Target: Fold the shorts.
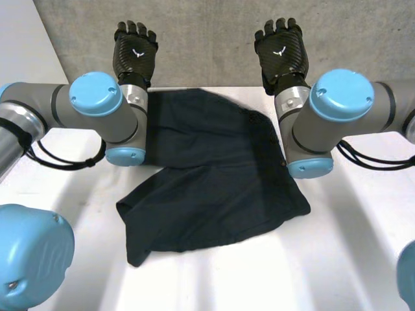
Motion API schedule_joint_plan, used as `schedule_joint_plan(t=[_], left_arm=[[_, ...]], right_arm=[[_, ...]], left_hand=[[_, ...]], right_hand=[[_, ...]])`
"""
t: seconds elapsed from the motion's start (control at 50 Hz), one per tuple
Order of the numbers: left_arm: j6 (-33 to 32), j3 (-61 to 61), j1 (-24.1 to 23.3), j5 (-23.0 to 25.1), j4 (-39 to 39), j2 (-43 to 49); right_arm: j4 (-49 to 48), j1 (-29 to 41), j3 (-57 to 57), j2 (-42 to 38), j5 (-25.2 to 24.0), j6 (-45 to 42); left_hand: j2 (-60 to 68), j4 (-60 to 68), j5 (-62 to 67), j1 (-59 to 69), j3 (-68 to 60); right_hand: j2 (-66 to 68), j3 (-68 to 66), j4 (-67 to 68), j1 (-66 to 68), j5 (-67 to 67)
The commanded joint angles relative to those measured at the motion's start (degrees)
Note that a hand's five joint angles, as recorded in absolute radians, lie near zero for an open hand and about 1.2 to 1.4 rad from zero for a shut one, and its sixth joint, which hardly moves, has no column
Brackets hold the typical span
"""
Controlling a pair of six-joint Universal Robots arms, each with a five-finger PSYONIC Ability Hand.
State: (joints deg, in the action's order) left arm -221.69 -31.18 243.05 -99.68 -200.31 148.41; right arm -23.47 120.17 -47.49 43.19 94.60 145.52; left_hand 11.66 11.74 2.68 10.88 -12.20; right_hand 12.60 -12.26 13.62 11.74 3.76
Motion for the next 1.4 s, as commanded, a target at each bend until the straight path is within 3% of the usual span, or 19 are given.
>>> schedule_joint_plan(t=[0.02,0.16,0.26,0.34,0.46,0.62,0.9,1.0,1.1,1.4], left_arm=[[1.96,-17.3,-0.56,-0.07,0.45,-12.85],[9.68,-34.81,-0.39,-0.07,6.41,-27.27],[22.05,-48.24,-0.48,0.1,17.38,-39.04],[30.76,-56.77,-0.65,0.63,24.42,-45.03],[38.43,-68.3,-1.09,0.63,27.25,-49.44],[39.58,-77.45,-3.55,0.9,23.48,-49.71],[39.4,-80.71,-3.55,0.54,17.59,-46.89],[39.32,-80.35,-3.46,0.54,16.53,-45.4],[39.14,-80.0,-3.38,0.46,15.39,-43.99],[38.96,-78.77,-3.38,0.46,13.19,-42.41]], right_arm=[[9.4,-2.48,-10.95,12.43,-1.08,4.77],[22.03,-5.29,-23.07,21.4,-6.78,5.56],[29.44,-8.1,-31.43,24.04,-12.5,5.74],[30.06,-11.0,-38.46,25.8,-17.94,5.83],[26.03,-14.26,-45.06,25.8,-23.75,5.74],[15.49,-16.02,-49.02,20.36,-25.25,5.74],[14.15,-15.84,-47.61,14.91,-25.25,5.74],[13.98,-15.84,-46.65,14.29,-25.25,5.74],[13.8,-15.75,-45.51,13.32,-25.16,5.82],[13.54,-15.67,-47.26,17.89,-23.93,7.58]], left_hand=[[-1.66,-1.74,-2.68,-0.88,2.2],[0.23,0.15,-0.79,1.01,0.3],[1.07,1.0,0.06,1.85,-0.54],[6.6,6.52,5.58,7.38,-6.06],[12.68,12.6,11.66,13.45,-12.14],[18.23,18.16,17.22,19.01,-17.7],[19.41,19.34,18.39,20.19,-18.88],[19.41,19.34,18.39,20.19,-18.88],[19.41,19.34,18.39,20.19,-18.88],[21.93,21.86,20.91,22.71,-21.4]], right_hand=[[-2.6,2.26,-3.62,-1.74,-3.76],[-2.6,2.26,-3.62,-1.74,-3.76],[-2.6,2.26,-3.62,-1.74,-3.76],[2.51,-2.84,1.48,3.36,1.34],[13.45,-13.78,12.43,14.31,12.29],[21.88,-22.21,20.85,22.73,20.71],[27.58,-27.92,26.56,28.44,26.42],[38.85,-39.18,37.83,39.71,37.69],[67.32,-67.65,66.29,68.18,66.15],[67.4,-67.74,66.38,68.26,66.24]])
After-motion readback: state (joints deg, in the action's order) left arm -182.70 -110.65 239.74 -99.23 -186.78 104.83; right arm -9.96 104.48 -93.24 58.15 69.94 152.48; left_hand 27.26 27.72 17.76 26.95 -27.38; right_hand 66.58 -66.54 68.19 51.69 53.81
